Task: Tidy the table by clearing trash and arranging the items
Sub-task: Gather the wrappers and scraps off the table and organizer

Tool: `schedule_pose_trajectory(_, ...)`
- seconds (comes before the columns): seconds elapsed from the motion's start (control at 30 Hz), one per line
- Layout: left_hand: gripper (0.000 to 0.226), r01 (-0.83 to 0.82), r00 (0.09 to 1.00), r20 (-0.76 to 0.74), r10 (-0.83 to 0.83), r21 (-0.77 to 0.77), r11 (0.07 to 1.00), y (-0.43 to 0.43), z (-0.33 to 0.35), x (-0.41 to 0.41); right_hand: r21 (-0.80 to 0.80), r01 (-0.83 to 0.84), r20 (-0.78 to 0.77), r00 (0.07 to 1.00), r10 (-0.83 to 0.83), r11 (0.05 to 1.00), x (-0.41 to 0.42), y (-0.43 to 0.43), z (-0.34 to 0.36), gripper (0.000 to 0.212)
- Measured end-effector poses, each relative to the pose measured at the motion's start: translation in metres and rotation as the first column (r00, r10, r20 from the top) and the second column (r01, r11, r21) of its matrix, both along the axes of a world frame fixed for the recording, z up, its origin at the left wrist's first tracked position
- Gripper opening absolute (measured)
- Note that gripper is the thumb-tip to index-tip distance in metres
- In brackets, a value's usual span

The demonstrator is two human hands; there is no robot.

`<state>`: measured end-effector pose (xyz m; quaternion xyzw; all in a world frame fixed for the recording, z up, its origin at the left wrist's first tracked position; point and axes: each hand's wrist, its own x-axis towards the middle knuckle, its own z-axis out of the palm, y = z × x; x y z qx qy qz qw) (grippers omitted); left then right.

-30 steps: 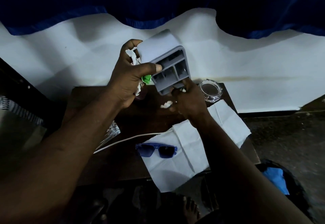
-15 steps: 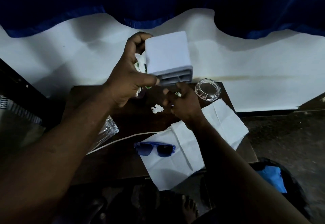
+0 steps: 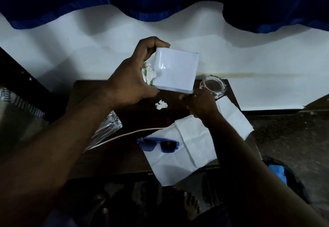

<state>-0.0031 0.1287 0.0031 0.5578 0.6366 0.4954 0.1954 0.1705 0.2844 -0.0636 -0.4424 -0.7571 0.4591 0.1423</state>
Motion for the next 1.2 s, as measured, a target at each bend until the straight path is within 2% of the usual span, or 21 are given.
schedule_pose_trajectory(0.1,0.102,-0.044,0.999,-0.015,0.044,-0.002,0.999,-0.005,-0.003,-0.001,-0.01,-0.009,0.002,1.0,0.009,1.0,0.0,0.0,-0.004,0.026)
schedule_pose_trajectory(0.2,0.1,-0.047,0.998,0.038,0.045,0.052,0.998,-0.007,-0.005,-0.003,0.01,-0.005,-0.008,1.0,0.005,1.0,-0.002,0.0,-0.006,0.012)
schedule_pose_trajectory(0.3,0.101,-0.072,0.995,0.07,0.067,0.082,0.994,-0.008,-0.004,-0.009,0.064,-0.02,0.018,1.0,0.018,0.998,-0.005,0.0,-0.009,0.014)
schedule_pose_trajectory(0.4,0.101,-0.079,0.97,0.234,0.06,0.072,0.994,-0.009,-0.006,-0.011,0.13,-0.059,0.09,0.995,0.047,0.99,-0.007,0.0,-0.012,0.013)
schedule_pose_trajectory(0.5,0.098,-0.181,0.925,0.348,0.153,0.047,0.982,-0.007,-0.01,-0.014,0.142,-0.082,0.102,0.992,0.068,0.987,-0.011,-0.003,-0.012,0.008)
schedule_pose_trajectory(0.57,0.096,-0.267,0.836,0.502,0.221,0.02,0.964,-0.003,-0.011,-0.016,0.18,-0.114,0.112,0.989,0.095,0.977,-0.015,-0.01,-0.014,0.011)
schedule_pose_trajectory(0.63,0.09,-0.328,0.716,0.653,0.248,0.001,0.945,0.001,-0.011,-0.02,0.26,-0.174,0.165,0.977,0.134,0.95,-0.02,-0.02,-0.016,0.027)
schedule_pose_trajectory(0.7,0.077,-0.348,0.623,0.74,0.252,-0.026,0.937,0.004,-0.012,-0.021,0.323,-0.264,0.213,0.956,0.202,0.909,-0.027,-0.031,-0.02,0.043)
schedule_pose_trajectory(0.77,0.07,-0.35,0.463,0.844,0.271,-0.107,0.931,0.006,-0.012,-0.024,0.331,-0.344,0.29,0.923,0.252,0.879,-0.034,-0.039,-0.025,0.056)
schedule_pose_trajectory(0.8,0.064,-0.338,0.392,0.875,0.283,-0.149,0.929,0.005,-0.012,-0.025,0.333,-0.372,0.343,0.904,0.256,0.867,-0.037,-0.043,-0.029,0.058)
schedule_pose_trajectory(0.83,0.054,-0.319,0.358,0.883,0.304,-0.191,0.928,0.005,-0.012,-0.026,0.348,-0.385,0.388,0.889,0.243,0.854,-0.04,-0.045,-0.032,0.055)
schedule_pose_trajectory(0.93,0.018,-0.24,0.369,0.843,0.392,-0.321,0.916,0.003,-0.012,-0.027,0.426,-0.333,0.378,0.91,0.168,0.842,-0.045,-0.049,-0.036,0.038)
schedule_pose_trajectory(1.1,0.011,-0.176,0.243,0.892,0.382,-0.346,0.921,0.003,-0.015,-0.032,0.51,-0.305,0.371,0.921,0.114,0.804,-0.046,-0.053,-0.029,0.025)
schedule_pose_trajectory(1.2,0.013,-0.184,0.224,0.895,0.386,-0.351,0.918,0.005,-0.016,-0.032,0.454,-0.295,0.393,0.913,0.108,0.841,-0.042,-0.05,-0.02,0.025)
